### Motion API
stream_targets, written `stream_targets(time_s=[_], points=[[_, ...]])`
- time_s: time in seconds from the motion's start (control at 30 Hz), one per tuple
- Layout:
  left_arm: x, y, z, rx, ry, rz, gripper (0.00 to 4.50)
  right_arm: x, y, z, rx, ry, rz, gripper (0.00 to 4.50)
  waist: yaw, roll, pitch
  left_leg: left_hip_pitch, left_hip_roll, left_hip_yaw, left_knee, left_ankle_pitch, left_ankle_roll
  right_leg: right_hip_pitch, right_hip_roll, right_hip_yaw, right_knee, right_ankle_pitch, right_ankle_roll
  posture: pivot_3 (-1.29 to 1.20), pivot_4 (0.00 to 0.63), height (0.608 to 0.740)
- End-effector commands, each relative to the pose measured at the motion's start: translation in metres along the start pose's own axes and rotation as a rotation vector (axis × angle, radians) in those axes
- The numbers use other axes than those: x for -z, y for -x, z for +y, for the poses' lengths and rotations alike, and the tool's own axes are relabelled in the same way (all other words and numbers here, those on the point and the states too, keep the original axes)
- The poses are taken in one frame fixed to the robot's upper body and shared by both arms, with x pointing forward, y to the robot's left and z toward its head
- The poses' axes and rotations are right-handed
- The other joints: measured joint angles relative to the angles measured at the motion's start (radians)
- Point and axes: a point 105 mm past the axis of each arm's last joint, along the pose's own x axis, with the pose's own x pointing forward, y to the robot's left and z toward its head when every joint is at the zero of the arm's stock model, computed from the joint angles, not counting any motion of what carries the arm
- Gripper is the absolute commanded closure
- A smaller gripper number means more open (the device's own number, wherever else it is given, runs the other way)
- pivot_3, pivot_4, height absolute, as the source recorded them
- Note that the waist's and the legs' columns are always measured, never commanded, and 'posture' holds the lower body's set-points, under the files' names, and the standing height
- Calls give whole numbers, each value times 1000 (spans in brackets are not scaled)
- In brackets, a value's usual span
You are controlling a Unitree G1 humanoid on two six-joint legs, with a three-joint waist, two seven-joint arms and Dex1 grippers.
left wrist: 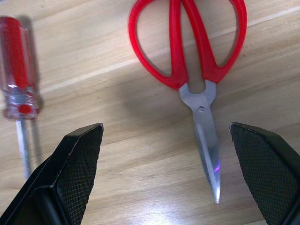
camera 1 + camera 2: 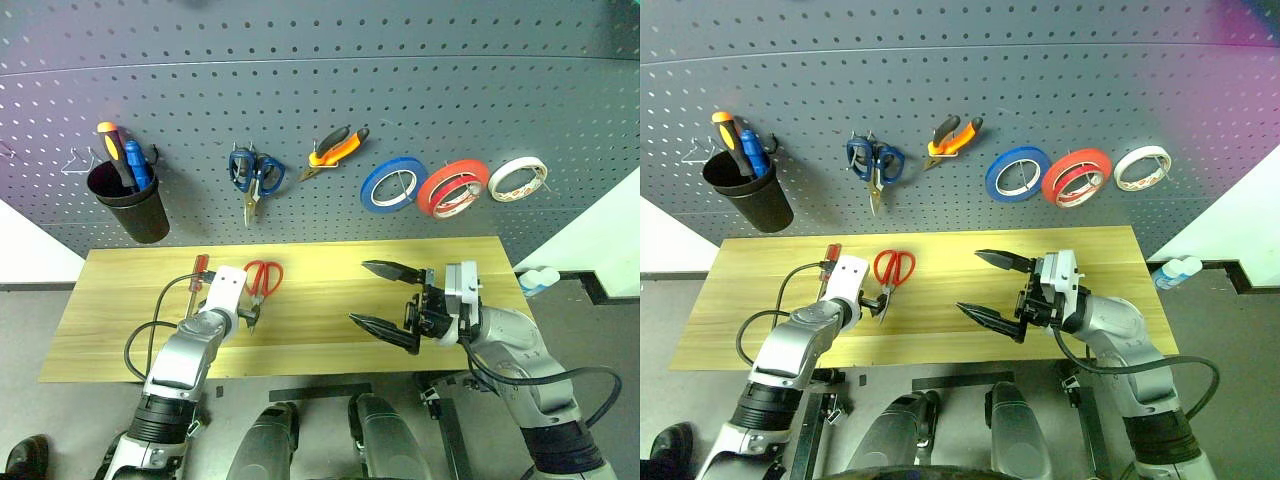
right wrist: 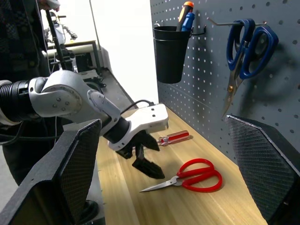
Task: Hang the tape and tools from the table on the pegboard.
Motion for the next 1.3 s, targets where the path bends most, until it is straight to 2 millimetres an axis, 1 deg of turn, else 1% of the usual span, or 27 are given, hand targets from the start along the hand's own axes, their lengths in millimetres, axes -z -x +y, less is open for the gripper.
stream_targets(time_s=[0.03, 0.13, 0.3, 0.53, 0.73, 0.87, 0.97, 1.13, 1.27, 1.3], points=[[-3, -4, 4, -22, 17, -4, 0, -8, -5, 0, -2, 38, -26, 27, 0, 0, 0, 0, 0, 0, 0, 0, 0, 0, 0, 0, 0, 0, 0, -120, 224, 740], [-2, -12, 1, -22, 6, 12, 0, -10, -6, -2, 2, 38, -28, 27, 0, 0, 0, 0, 0, 0, 0, 0, 0, 0, 0, 0, 0, 0, 0, -119, 232, 740], [-9, -22, 4, -53, 20, 5, 0, -7, -3, -4, 17, 43, -7, 27, 0, -1, 1, 0, 0, 0, 0, 0, 0, 0, 0, 0, 0, 0, 0, -122, 246, 740], [-4, -28, -5, -10, 49, 33, 0, -9, -6, -4, 24, 50, -7, 27, -1, -1, 1, 0, 0, 0, 0, 0, 0, 0, 0, 0, 0, 0, 0, -125, 258, 740], [-3, -33, -6, -17, 62, 49, 0, -10, -7, -7, 40, 58, -10, 27, 0, -1, 1, 0, 0, 0, 1, 0, 1, 0, 0, 0, 0, 0, 1, -127, 262, 740], [1, -35, -13, 20, 55, 67, 0, -11, -9, -6, 43, 57, -15, 27, -1, -1, 1, 0, 0, 0, 1, 0, 1, 0, 0, 0, 0, 0, 1, -132, 262, 740], [4, -34, -15, 29, 83, 81, 583, -11, -8, -9, 53, 63, -11, 0, -1, -1, 1, 0, 0, 0, 1, 0, 1, 0, 0, 0, 0, 0, 1, -133, 260, 740], [12, -33, -15, 25, 128, 118, 2345, -11, -7, -11, 62, 70, -7, 0, -3, -1, 1, 0, 0, 0, 1, 0, 1, 0, 0, 0, 0, 0, 1, -135, 260, 740], [16, -33, -14, 20, 146, 143, 3655, -12, -8, -12, 69, 74, -8, 0, -3, -1, 1, 0, 0, 0, 1, 0, 0, 0, 0, 0, 0, 0, 1, -136, 258, 740], [17, -32, -14, 19, 150, 144, 4059, -12, -7, -13, 72, 76, -7, 0, -3, -1, 1, 0, 0, 0, 1, 0, 0, 0, 0, 0, 0, 0, 1, -135, 255, 740]])
